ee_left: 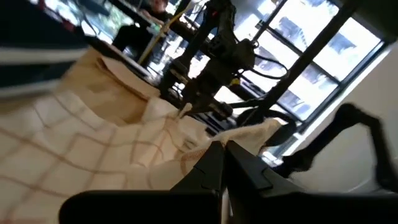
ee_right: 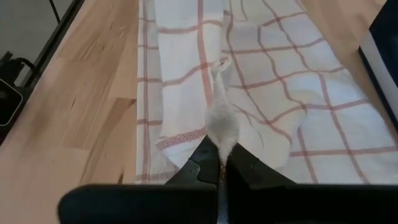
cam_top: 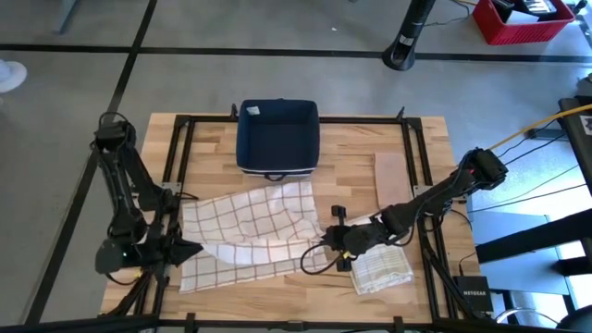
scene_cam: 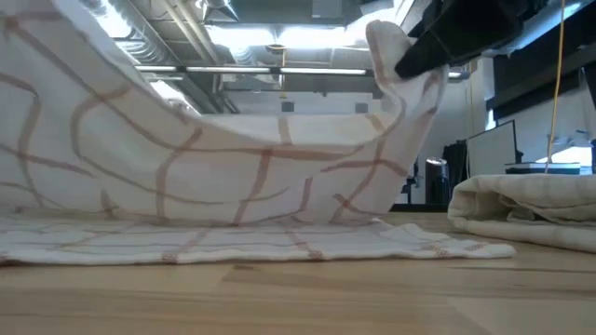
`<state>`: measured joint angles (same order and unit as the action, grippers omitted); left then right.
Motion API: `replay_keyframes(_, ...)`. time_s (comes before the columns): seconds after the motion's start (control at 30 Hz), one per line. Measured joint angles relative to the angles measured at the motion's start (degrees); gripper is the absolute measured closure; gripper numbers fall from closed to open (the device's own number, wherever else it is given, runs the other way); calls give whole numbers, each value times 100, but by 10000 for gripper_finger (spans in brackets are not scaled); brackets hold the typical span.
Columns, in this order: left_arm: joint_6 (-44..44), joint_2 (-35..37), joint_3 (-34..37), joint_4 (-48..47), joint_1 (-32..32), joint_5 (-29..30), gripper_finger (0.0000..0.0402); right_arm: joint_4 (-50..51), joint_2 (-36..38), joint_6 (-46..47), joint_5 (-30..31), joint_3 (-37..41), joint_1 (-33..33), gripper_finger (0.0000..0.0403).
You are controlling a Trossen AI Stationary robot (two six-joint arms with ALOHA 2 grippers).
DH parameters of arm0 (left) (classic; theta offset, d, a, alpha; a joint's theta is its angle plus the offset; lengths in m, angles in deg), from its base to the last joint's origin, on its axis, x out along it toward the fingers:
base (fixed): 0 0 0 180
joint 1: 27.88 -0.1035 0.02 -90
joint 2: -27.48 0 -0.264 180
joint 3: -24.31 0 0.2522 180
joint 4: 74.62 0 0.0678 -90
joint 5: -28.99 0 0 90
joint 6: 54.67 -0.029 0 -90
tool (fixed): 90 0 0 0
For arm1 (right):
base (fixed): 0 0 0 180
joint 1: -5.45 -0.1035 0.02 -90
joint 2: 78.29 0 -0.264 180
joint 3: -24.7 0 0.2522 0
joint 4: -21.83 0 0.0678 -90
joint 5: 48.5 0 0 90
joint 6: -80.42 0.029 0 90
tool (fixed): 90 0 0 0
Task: Fold towel
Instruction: Fold the white with brown pattern towel on the table
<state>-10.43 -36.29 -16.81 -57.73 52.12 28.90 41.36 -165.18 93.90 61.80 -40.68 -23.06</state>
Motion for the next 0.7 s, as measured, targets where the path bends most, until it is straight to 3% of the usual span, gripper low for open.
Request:
replay_keyframes(0.4,-3549,-181,-902,22,-734,8,401,-111,0,-9,2,0,2,397)
replay_keyframes(0.53,-4060,-159,-1010,26,-989,-138,401,-170,-2,-20,10,-2,4,397)
replay_keyframes(0.7,-4128,-131,-1023,-160,-1493,-1025,401,-169,-4,-22,107,-2,2,397)
